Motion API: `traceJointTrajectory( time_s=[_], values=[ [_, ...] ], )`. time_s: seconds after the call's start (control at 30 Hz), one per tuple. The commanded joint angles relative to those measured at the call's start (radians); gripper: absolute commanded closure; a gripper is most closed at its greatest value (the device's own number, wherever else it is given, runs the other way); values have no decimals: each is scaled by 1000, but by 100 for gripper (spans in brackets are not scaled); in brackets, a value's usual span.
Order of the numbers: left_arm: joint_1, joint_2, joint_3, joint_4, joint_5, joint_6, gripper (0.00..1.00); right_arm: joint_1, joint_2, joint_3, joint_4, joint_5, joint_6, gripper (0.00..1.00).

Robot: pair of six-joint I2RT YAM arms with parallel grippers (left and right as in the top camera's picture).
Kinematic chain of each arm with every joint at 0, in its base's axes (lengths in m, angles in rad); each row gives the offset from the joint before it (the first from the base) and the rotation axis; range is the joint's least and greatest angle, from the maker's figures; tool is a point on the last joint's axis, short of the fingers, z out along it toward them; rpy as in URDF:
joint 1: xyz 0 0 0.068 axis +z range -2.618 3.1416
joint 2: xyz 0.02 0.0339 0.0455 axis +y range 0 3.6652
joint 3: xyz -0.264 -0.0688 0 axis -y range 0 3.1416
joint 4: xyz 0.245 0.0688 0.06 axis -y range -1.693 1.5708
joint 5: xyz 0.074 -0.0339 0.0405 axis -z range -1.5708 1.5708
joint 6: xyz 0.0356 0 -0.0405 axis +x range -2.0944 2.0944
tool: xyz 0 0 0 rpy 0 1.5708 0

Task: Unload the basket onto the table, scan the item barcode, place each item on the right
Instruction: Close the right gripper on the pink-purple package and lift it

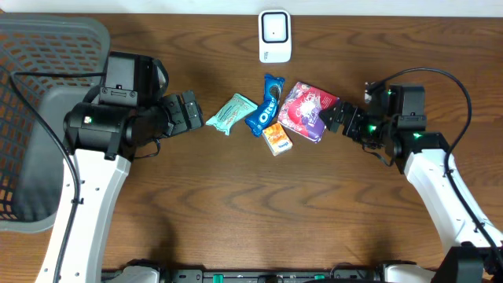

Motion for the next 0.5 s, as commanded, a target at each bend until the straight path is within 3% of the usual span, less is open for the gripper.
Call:
traceJointTrajectory(
  time_s=[0.0, 0.2, 0.47],
  values=[
    [3, 0, 7, -3, -10, 13, 2, 23, 19, 18, 25, 61, 48, 1],
    [3, 0, 7, -3, -10, 13, 2, 60, 19, 18, 47, 62, 48, 4],
    [3, 0, 7, -3, -10, 13, 2, 67, 19, 17, 56, 56, 47, 1]
  ],
)
